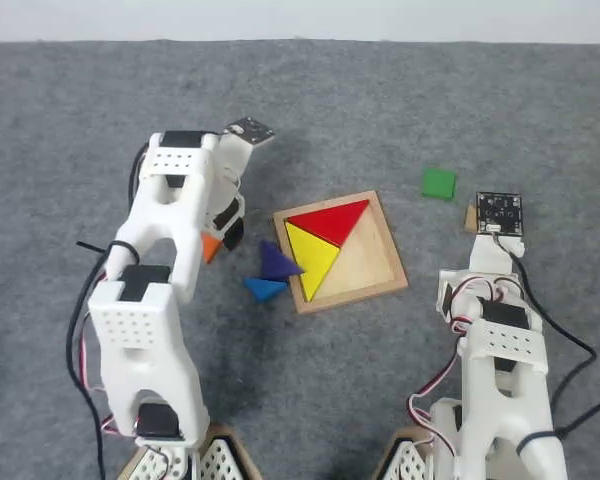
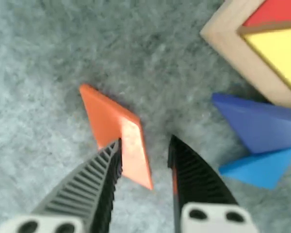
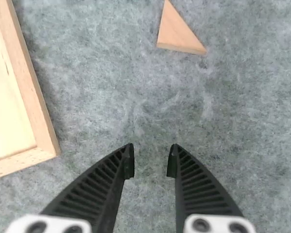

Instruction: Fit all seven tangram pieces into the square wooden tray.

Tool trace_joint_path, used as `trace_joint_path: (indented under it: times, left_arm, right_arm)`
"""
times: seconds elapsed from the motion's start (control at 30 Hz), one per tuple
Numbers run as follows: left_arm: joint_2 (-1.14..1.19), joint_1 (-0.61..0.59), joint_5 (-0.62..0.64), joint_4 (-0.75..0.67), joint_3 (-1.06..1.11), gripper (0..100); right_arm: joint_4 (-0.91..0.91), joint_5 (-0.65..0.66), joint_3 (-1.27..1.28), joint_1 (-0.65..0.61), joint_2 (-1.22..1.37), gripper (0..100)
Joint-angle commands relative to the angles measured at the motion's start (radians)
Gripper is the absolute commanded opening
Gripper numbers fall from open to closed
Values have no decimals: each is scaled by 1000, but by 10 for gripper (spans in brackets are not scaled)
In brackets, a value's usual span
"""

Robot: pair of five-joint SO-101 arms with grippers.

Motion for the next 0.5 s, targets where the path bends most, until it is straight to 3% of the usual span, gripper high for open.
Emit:
trace_joint_path:
  times: [0.0,0.47]
  left_arm:
    - [80,-12,-9,-32,-18,152]
    - [180,-219,-94,143,-360,152]
  right_arm:
    - [-21,14,-3,5,-33,123]
    - [-21,14,-3,5,-30,123]
